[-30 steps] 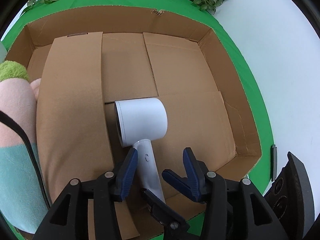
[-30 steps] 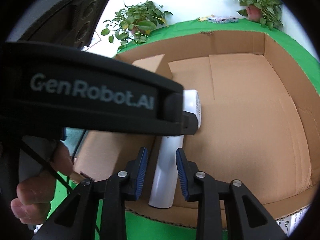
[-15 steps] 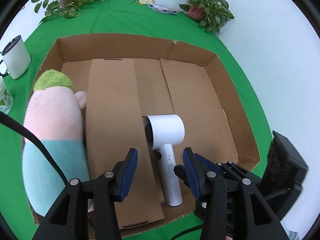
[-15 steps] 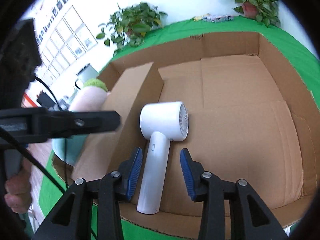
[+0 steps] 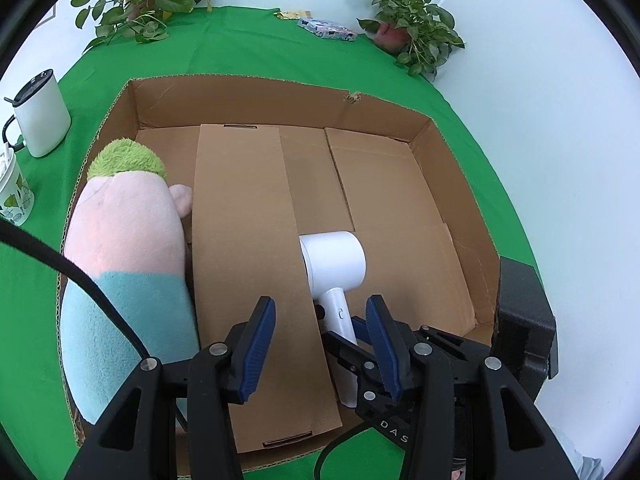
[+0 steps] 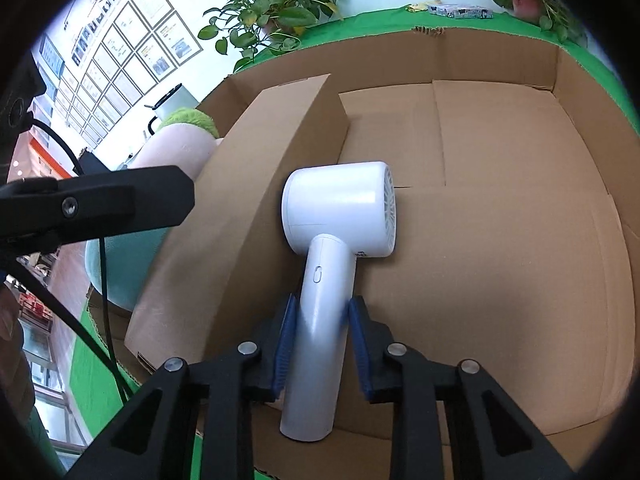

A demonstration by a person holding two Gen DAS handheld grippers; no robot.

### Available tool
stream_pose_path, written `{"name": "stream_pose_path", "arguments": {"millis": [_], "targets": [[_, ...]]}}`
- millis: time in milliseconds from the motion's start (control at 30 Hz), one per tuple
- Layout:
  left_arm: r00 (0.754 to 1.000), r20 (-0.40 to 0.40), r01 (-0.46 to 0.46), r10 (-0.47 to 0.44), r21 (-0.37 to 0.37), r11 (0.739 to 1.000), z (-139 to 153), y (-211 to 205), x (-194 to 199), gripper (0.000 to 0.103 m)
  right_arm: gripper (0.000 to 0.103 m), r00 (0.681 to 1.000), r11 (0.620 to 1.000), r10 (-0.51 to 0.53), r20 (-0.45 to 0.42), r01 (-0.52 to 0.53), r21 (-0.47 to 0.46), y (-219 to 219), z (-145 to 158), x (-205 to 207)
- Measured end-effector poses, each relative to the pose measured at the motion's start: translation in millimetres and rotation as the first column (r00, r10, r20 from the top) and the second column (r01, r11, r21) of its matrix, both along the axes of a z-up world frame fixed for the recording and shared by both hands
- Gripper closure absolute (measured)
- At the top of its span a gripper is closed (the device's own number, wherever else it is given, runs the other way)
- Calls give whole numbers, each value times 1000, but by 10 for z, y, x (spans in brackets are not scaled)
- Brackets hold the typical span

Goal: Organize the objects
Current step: 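Lower the hair dryer into the tray and open both grippers, then withdraw both tools from the tray toward the white phone stand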

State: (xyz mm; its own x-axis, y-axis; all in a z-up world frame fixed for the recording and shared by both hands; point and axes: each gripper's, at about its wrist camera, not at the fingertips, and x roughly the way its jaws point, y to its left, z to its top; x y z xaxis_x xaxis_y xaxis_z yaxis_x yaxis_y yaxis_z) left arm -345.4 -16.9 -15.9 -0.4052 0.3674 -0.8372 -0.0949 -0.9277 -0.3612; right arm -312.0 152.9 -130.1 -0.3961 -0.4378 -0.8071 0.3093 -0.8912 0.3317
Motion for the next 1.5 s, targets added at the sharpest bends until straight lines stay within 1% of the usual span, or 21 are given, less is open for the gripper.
{"name": "stream_pose_path", "arguments": {"millis": [233, 300, 333, 367, 433, 500, 533, 567, 667, 767, 867, 967, 1100, 1233, 1300, 1400, 1433, 1467, 1500], "targets": [[1000, -23, -11, 11, -3, 1000, -6, 30, 24, 58, 77, 1000, 1000, -5, 2, 5, 11, 1, 15, 8], [999, -46, -24, 23, -7, 1000, 15, 26, 56, 49, 75, 1000, 1000, -12, -5, 12, 8, 30, 31, -5], [997, -64, -37, 36, -7, 999, 34, 23, 80, 41, 69, 1000, 1000, -16, -16, 16, -1, 57, 56, 2], [995, -86, -49, 49, -7, 999, 56, 20, 108, 35, 56, 999, 1000, -26, -28, 26, -6, 87, 85, 9], [990, -123, -65, 63, -8, 998, 108, 36, 168, 33, 44, 996, 999, -48, -69, 47, -14, 174, 174, 43], [985, -156, -74, 70, -20, 997, 164, 63, 242, 33, 40, 991, 998, -66, -114, 65, -18, 274, 273, 107], [983, -171, -79, 73, -33, 996, 184, 83, 282, 33, 37, 989, 997, -71, -128, 69, -16, 302, 308, 150], [980, -184, -83, 72, -54, 995, 198, 120, 330, 30, 32, 985, 997, -79, -151, 78, -10, 352, 352, 213], [977, -207, -80, 58, -100, 992, 203, 232, 471, 26, 27, 973, 994, -106, -204, 111, 14, 442, 434, 426], [974, -222, -73, 44, -124, 990, 197, 359, 617, 26, 25, 965, 990, -127, -230, 137, 30, 503, 472, 611], [966, -257, -81, 39, -154, 985, 206, 464, 770, 26, 24, 958, 987, -133, -254, 151, 54, 526, 495, 800], [957, -286, -99, 47, -170, 980, 223, 510, 903, 26, 24, 957, 985, -145, -250, 164, 57, 556, 493, 909], [947, -313, -120, 66, -157, 980, 271, 526, 1067, 26, 24, 950, 981, -156, -272, 180, 69, 587, 530, 969], [936, -346, -135, 73, -158, 978, 330, 538, 1207, 26, 24, 928, 972, -154, -339, 204, 118, 575, 607, 1062], [928, -366, -142, 71, -169, 975, 364, 569, 1280, 26, 24, 920, 969, -159, -357, 215, 124, 600, 622, 1088], [918, -394, -133, 47, -194, 972, 405, 632, 1372, 32, 24, 912, 965, -165, -377, 228, 129, 637, 616, 1120], [915, -402, -120, 31, -197, 973, 415, 654, 1398, 47, 24, 911, 965, -166, -378, 230, 129, 646, 610, 1125], [915, -402, -105, 17, -199, 974, 422, 673, 1402, 65, 24, 910, 965, -167, -379, 230, 128, 653, 607, 1132], [916, -401, -91, 2, -203, 975, 426, 699, 1413, 72, 24, 907, 965, -168, -387, 232, 125, 659, 610, 1147]]}}
